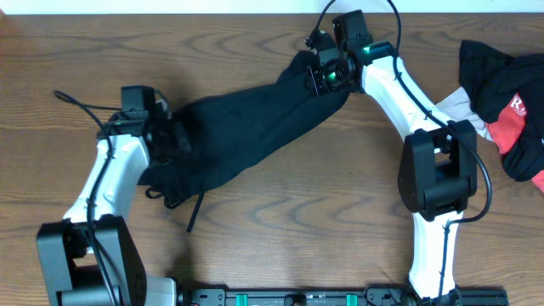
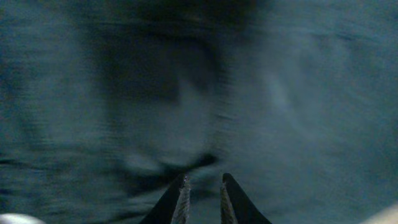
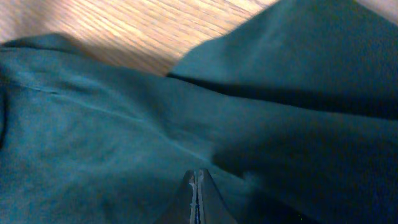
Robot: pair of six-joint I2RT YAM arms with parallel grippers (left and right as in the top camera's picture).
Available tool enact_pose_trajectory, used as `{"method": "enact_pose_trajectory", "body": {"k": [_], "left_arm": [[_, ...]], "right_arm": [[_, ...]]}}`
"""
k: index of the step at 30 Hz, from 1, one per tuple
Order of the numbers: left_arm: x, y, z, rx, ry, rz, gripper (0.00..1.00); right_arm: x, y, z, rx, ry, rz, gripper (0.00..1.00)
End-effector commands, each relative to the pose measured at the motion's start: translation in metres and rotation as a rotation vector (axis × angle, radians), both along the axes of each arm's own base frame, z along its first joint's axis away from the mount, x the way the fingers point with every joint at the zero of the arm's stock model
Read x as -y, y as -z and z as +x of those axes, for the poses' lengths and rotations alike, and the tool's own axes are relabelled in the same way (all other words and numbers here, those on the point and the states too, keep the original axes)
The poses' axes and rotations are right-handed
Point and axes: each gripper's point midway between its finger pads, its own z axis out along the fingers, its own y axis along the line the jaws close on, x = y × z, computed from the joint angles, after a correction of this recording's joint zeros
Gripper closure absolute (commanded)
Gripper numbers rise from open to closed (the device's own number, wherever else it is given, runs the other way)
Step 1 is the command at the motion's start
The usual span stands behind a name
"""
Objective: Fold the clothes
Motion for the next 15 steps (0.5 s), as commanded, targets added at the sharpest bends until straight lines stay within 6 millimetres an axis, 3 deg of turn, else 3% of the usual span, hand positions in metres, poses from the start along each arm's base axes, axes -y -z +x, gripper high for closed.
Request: {"method": "enact_pose_trajectory", "body": {"k": [1,6,15], "left_arm": [[0.027,0.000,0.003,0.003,0.076,-0.060,0.81],[0.039,0.018,0.010,-0.016,0.090,-0.067,0.81],[0.036,0.040,0.016,-0.041,0.077,-0.066,0.81]], "right_arm": [[0.014,0.024,0.005,-0.031,0.047,-0.065,0.99],[0.031,0.051,0.006,-0.067,0.084,-0.132,0.99],[0.076,0.065,0.014,-0.052,0.183,-0.321,0.98]]}}
